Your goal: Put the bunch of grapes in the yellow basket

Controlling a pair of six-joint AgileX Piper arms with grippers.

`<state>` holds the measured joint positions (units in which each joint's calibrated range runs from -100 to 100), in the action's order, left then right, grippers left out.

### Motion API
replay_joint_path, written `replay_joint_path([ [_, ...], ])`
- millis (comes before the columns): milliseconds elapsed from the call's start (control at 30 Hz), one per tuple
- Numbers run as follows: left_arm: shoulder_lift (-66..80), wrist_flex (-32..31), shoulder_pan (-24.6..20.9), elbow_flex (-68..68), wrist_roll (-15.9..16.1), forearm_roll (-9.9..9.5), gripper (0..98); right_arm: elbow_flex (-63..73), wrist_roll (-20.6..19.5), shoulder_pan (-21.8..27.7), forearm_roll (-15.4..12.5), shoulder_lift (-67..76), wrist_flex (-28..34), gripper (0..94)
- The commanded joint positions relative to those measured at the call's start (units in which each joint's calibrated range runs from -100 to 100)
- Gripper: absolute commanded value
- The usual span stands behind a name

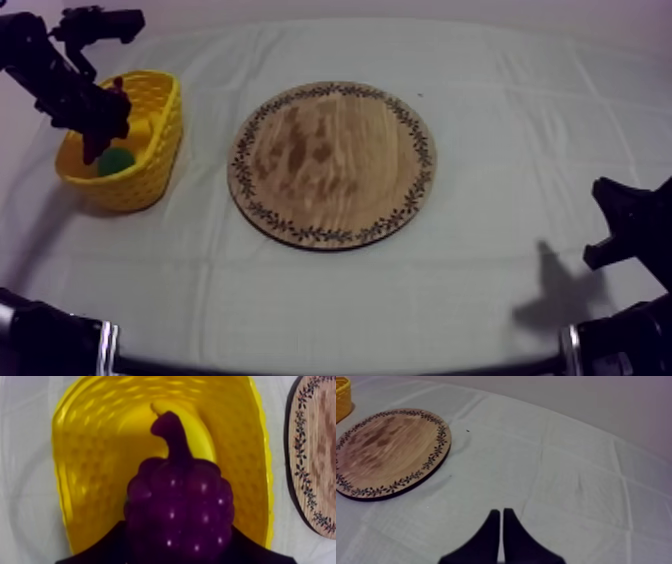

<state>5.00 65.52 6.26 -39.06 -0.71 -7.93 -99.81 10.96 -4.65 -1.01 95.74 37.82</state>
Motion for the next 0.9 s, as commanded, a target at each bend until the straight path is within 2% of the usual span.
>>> replay_joint_path([
  [0, 0.1, 0.0, 0.0, -0.1, 0.0, 0.00, 47.0, 0.0, 0.0, 0.0, 0.0, 0.0, 0.0, 0.4],
  [133, 0.1, 0.0, -0.1, 0.1, -0.3, -0.06, 57.3, 0.0, 0.0, 0.0, 0.0, 0.0, 0.0, 0.4],
  [300, 0.2, -0.4, -0.2, 0.5, -1.7, -0.83, 85.4, 0.0, 0.0, 0.0, 0.0, 0.0, 0.0, 0.4],
  [367, 0.3, -0.8, -0.2, 0.7, -2.2, -1.19, 90.7, 0.0, 0.0, 0.0, 0.0, 0.0, 0.0, 0.4],
  [467, 0.4, -1.7, -0.2, 0.9, -2.9, -1.64, 93.4, 0.0, 0.0, 0.0, 0.0, 0.0, 0.0, 0.4],
  [533, 0.6, -2.1, -0.2, 1.2, -3.4, -1.88, 90.9, 0.0, 0.0, 0.0, 0.0, 0.0, 0.0, 0.4],
  [600, 0.9, -2.8, -0.3, 1.7, -3.9, -2.11, 83.7, 0.0, 0.0, 0.0, 0.0, 0.0, 0.0, 0.4],
  [867, 6.4, -10.4, -1.6, 1.8, -4.1, -2.15, 30.0, 0.0, 0.0, 0.0, 0.0, 0.0, 0.0, 0.4],
])
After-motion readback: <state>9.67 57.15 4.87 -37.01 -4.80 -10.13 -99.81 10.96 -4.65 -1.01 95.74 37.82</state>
